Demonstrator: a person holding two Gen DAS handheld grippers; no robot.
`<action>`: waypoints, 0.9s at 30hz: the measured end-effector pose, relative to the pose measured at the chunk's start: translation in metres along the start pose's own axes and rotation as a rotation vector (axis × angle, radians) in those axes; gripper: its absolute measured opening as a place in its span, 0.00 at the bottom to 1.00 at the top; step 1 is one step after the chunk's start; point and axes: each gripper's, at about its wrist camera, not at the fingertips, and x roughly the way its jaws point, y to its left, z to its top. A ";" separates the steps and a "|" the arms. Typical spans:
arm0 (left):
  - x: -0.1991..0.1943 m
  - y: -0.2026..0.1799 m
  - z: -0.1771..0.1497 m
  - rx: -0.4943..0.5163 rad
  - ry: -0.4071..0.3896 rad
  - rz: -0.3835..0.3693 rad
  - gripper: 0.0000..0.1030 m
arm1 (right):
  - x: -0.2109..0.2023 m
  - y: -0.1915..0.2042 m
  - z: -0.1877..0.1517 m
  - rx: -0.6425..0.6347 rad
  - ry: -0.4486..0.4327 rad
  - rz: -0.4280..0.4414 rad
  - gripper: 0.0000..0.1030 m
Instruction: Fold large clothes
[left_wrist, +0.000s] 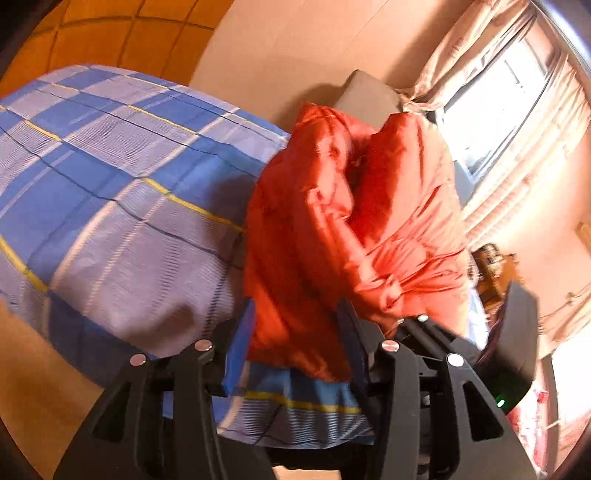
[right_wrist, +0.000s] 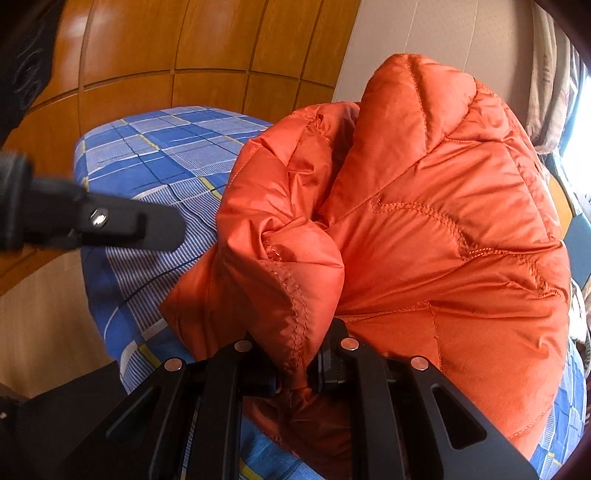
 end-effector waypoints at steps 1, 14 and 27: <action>0.001 -0.003 0.003 0.012 -0.001 -0.014 0.45 | -0.001 0.000 0.000 -0.003 -0.002 0.001 0.13; 0.041 0.009 0.030 -0.024 0.067 -0.253 0.55 | -0.007 0.006 -0.009 -0.067 -0.020 0.029 0.24; 0.072 -0.005 0.050 0.074 0.140 -0.269 0.54 | -0.017 0.026 -0.018 -0.180 -0.022 0.028 0.44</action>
